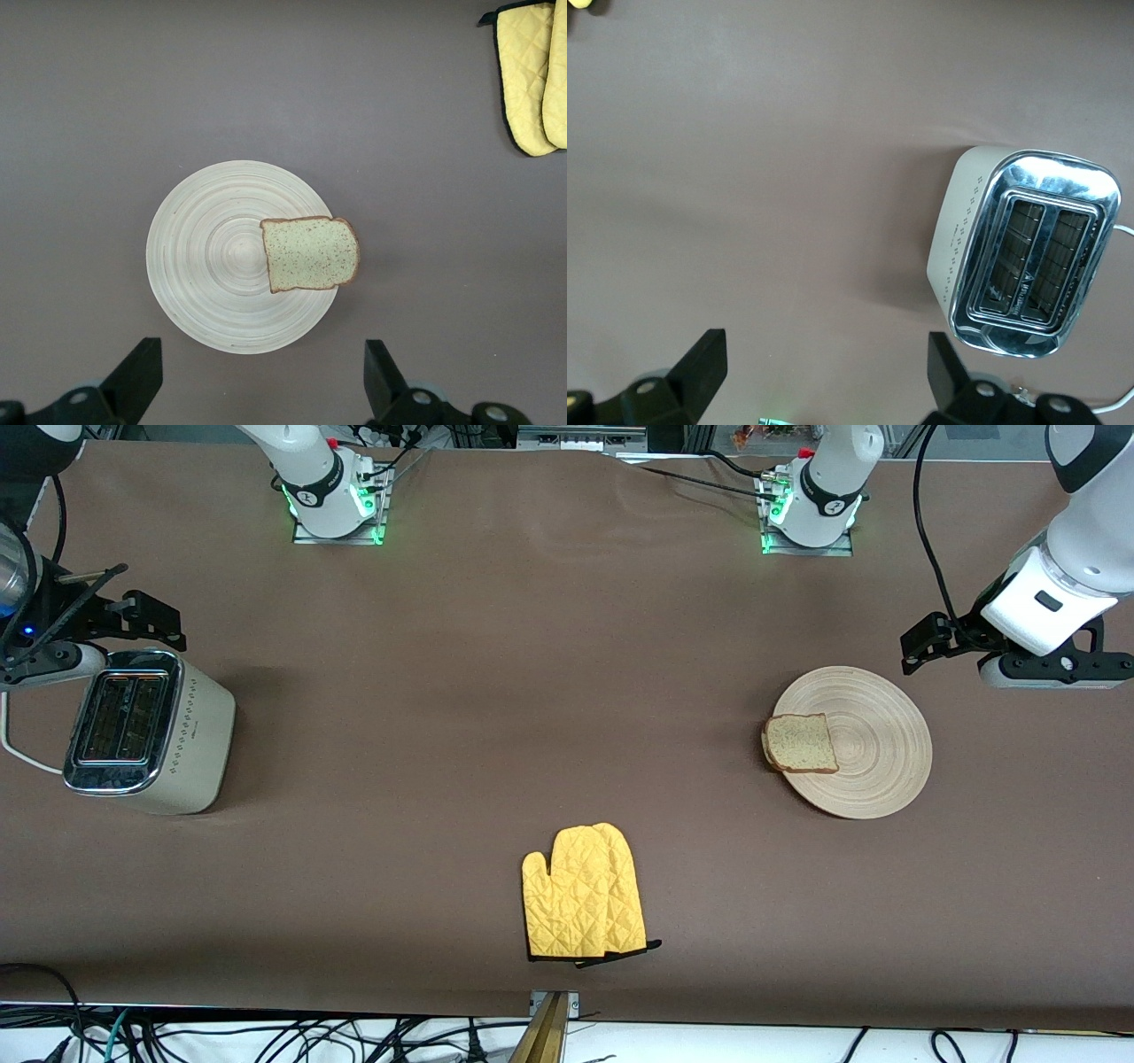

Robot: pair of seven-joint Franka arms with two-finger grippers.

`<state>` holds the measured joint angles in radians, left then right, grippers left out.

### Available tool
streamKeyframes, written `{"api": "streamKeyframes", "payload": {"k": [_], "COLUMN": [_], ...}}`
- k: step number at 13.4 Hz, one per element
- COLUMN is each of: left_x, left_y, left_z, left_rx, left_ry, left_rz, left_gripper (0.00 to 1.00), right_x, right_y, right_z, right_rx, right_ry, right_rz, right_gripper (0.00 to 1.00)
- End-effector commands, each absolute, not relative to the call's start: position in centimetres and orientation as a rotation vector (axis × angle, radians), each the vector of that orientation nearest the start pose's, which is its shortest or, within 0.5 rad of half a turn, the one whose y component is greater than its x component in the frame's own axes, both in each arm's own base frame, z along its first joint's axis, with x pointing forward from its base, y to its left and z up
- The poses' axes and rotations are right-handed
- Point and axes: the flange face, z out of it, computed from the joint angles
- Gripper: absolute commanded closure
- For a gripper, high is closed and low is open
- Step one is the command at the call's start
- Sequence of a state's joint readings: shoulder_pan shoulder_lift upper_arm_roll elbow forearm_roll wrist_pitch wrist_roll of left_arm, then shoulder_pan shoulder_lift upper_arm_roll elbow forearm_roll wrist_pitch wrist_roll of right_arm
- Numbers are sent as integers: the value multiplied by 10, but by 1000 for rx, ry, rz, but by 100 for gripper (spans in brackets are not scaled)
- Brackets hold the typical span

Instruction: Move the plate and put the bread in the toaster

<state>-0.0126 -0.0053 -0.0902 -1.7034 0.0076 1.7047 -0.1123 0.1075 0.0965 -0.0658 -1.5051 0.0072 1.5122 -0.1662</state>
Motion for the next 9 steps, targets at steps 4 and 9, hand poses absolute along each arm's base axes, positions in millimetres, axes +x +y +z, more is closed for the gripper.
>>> {"api": "streamKeyframes", "payload": {"k": [4, 9], "left_x": [561, 575], "left_y": [-55, -45], "left_z": [582, 550], "left_rx": [-3145, -3151], "left_ry": [-25, -51], "left_rz": [1, 100], "left_gripper": [0, 0], "right_x": [573, 572], "right_y": [27, 26], "right_z": [596, 598], "right_rx": [-3111, -3112], "right_ry": [-336, -333], "right_rz": [134, 131], "right_gripper": [0, 0]}}
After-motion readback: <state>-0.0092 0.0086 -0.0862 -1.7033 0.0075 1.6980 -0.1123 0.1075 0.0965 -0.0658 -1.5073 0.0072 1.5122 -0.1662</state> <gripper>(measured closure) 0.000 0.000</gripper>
